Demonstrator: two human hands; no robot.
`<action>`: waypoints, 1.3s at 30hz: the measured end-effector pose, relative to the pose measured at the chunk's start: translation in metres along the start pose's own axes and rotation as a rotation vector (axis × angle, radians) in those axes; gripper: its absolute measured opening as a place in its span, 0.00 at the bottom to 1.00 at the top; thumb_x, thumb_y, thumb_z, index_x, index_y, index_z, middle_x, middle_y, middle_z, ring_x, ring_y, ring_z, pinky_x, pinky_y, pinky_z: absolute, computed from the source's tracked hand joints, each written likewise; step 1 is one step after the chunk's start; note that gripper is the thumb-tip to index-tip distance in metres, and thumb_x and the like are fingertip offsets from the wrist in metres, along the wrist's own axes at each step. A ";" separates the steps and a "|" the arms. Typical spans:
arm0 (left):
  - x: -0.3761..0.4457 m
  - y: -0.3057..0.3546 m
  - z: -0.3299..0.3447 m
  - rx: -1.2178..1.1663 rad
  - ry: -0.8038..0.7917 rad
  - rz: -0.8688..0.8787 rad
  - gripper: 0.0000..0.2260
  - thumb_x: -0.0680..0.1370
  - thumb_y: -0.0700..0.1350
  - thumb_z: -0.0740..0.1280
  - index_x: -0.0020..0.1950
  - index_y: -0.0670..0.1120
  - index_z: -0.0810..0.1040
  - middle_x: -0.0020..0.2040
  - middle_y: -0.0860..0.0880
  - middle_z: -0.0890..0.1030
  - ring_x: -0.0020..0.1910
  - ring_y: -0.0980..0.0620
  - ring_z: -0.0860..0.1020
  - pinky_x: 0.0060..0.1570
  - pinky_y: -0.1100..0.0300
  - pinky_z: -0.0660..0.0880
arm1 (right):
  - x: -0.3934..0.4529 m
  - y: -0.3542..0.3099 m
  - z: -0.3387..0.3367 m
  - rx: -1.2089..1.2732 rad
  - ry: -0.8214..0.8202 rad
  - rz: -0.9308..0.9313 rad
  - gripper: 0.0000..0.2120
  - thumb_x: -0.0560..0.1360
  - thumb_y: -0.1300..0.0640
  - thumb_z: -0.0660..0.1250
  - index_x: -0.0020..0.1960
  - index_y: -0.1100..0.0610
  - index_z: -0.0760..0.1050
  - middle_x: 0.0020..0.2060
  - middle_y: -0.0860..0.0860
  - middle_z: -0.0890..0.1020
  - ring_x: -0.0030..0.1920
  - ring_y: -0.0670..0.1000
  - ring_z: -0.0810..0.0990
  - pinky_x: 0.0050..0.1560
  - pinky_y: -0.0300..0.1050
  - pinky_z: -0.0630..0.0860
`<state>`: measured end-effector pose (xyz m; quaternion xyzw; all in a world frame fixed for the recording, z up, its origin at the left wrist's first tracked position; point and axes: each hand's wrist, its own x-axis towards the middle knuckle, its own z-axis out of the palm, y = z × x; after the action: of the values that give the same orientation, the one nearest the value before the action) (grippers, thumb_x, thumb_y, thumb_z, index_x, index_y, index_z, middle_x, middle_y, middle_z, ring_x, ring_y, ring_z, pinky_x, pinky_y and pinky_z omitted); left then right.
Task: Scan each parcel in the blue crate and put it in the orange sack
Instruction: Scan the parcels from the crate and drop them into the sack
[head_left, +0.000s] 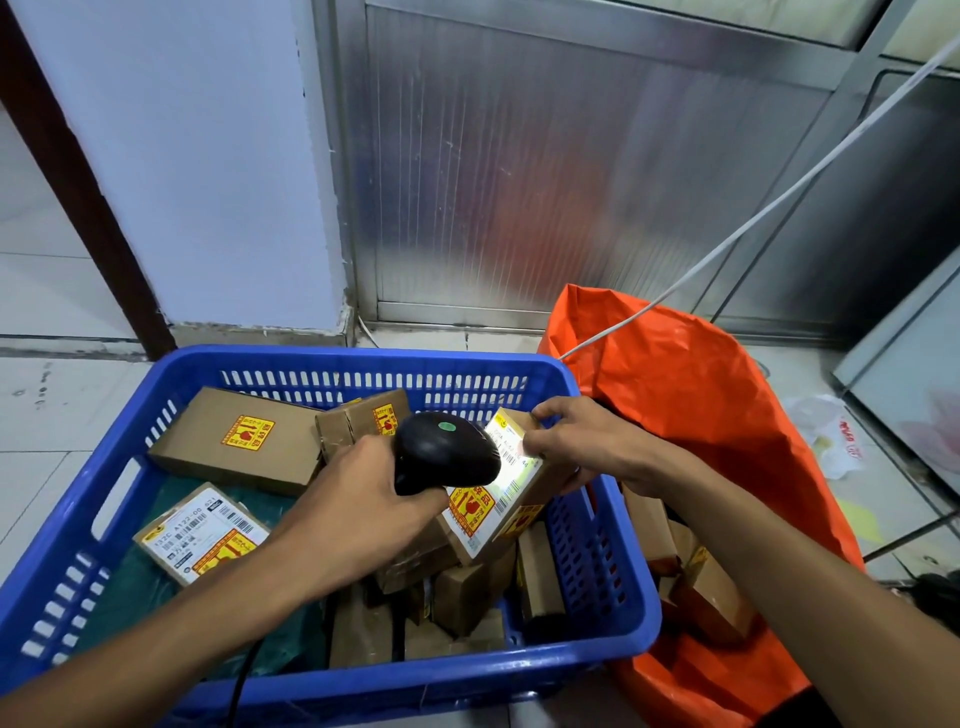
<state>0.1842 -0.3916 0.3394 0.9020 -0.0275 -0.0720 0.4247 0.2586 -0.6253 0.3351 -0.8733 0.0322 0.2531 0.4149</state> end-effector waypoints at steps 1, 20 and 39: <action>0.000 0.000 0.000 -0.001 0.000 0.003 0.03 0.74 0.44 0.72 0.44 0.50 0.79 0.35 0.47 0.82 0.37 0.51 0.82 0.40 0.50 0.80 | 0.000 0.000 0.000 -0.001 0.000 0.002 0.16 0.78 0.55 0.69 0.64 0.53 0.69 0.50 0.51 0.84 0.49 0.52 0.85 0.41 0.44 0.84; -0.003 0.001 -0.002 0.019 -0.001 -0.014 0.06 0.73 0.44 0.73 0.40 0.50 0.77 0.32 0.51 0.79 0.31 0.58 0.77 0.32 0.65 0.69 | 0.002 0.000 -0.012 -0.046 0.107 0.048 0.22 0.77 0.55 0.70 0.68 0.54 0.67 0.52 0.54 0.83 0.48 0.54 0.85 0.39 0.47 0.84; 0.000 -0.002 0.002 0.044 -0.010 0.001 0.05 0.72 0.43 0.73 0.39 0.50 0.78 0.31 0.50 0.81 0.31 0.57 0.78 0.31 0.62 0.72 | -0.002 0.082 -0.130 0.353 0.619 0.251 0.21 0.75 0.59 0.66 0.68 0.57 0.70 0.61 0.59 0.77 0.56 0.60 0.79 0.45 0.67 0.82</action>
<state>0.1839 -0.3925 0.3367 0.9108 -0.0317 -0.0757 0.4046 0.2892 -0.7756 0.3459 -0.8129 0.3057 0.0168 0.4955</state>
